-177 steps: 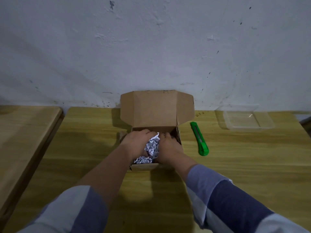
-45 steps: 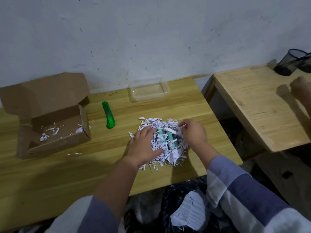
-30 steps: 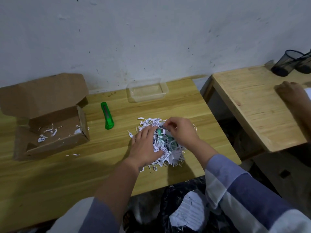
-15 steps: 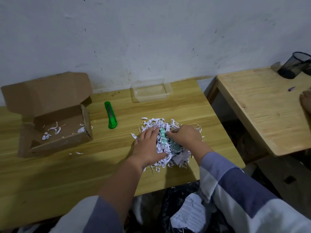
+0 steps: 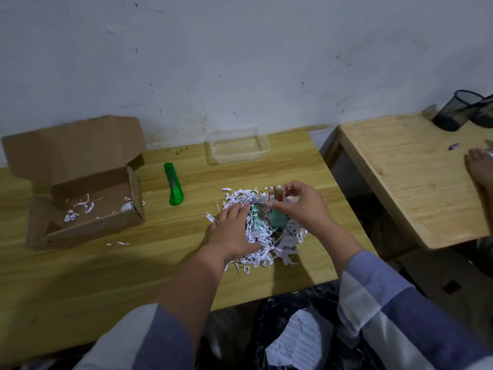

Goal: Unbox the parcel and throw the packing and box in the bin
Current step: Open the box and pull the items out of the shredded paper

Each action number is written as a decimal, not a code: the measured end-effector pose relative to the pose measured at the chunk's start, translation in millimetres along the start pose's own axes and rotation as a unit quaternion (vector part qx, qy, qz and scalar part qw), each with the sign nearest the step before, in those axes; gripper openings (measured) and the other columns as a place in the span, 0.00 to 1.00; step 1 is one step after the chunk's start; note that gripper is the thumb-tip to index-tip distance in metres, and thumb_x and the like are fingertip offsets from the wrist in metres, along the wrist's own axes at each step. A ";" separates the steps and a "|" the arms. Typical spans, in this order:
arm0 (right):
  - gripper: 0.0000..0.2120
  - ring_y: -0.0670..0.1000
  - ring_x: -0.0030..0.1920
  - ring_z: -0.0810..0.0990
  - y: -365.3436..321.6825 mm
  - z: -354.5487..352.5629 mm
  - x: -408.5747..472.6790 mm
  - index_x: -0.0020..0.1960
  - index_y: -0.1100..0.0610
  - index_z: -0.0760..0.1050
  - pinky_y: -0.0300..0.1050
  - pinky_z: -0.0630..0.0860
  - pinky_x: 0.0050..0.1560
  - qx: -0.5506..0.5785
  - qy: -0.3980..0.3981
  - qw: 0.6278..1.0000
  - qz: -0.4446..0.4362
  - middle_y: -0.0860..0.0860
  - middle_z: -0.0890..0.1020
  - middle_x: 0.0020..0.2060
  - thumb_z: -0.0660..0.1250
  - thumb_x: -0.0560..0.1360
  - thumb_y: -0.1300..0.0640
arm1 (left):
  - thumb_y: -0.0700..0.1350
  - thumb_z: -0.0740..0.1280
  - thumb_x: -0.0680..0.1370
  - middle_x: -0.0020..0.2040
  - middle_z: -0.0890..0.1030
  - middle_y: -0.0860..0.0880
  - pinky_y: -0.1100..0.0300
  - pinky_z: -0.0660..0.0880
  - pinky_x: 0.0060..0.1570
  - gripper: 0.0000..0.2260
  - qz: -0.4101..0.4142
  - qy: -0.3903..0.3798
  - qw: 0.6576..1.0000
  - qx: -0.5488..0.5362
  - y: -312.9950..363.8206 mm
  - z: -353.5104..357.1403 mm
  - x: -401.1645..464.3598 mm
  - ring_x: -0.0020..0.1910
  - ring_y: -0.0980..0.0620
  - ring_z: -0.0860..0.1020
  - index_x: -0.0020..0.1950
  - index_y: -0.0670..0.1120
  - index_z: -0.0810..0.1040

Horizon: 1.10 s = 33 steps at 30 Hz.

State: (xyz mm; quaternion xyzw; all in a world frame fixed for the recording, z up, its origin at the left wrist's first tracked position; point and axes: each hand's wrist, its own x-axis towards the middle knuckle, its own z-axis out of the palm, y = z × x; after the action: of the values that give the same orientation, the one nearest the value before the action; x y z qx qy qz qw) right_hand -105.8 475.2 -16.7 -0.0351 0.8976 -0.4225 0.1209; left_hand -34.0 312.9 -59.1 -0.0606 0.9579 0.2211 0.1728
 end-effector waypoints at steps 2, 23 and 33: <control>0.16 0.45 0.53 0.78 -8.7 -7.8 0.4 0.39 0.42 0.75 0.65 0.62 0.69 0.028 0.039 0.998 -0.039 0.39 0.81 0.44 0.76 0.57 0.37 | 0.59 0.71 0.70 0.79 0.47 0.52 0.40 0.54 0.73 0.46 -0.002 -0.002 1.000 0.004 0.5 0.3 0.1 0.78 0.48 0.46 0.78 0.53 0.45; 0.20 0.53 0.46 0.79 -13.6 -9.3 98.9 0.61 0.55 0.74 0.47 0.75 0.44 0.027 0.127 0.990 0.060 0.53 0.82 0.52 0.69 0.74 0.45 | 0.63 0.68 0.70 0.79 0.48 0.53 0.46 0.53 0.74 0.46 0.018 0.016 0.999 0.023 -8.0 6.6 3.6 0.77 0.49 0.47 0.78 0.57 0.42; 0.21 0.60 0.57 0.79 9.7 17.7 128.8 0.60 0.57 0.78 0.51 0.77 0.53 -0.070 0.096 0.983 0.143 0.58 0.82 0.55 0.66 0.74 0.43 | 0.64 0.68 0.69 0.77 0.52 0.56 0.49 0.54 0.71 0.45 0.041 0.051 0.997 0.032 -17.2 13.9 7.2 0.76 0.52 0.50 0.77 0.59 0.43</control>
State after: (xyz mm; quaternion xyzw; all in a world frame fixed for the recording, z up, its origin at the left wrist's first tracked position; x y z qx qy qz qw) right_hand -225.7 447.0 -59.1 0.1256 0.9281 -0.3386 0.0903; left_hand -33.2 303.4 -80.3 -0.0269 0.9737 0.1943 0.1163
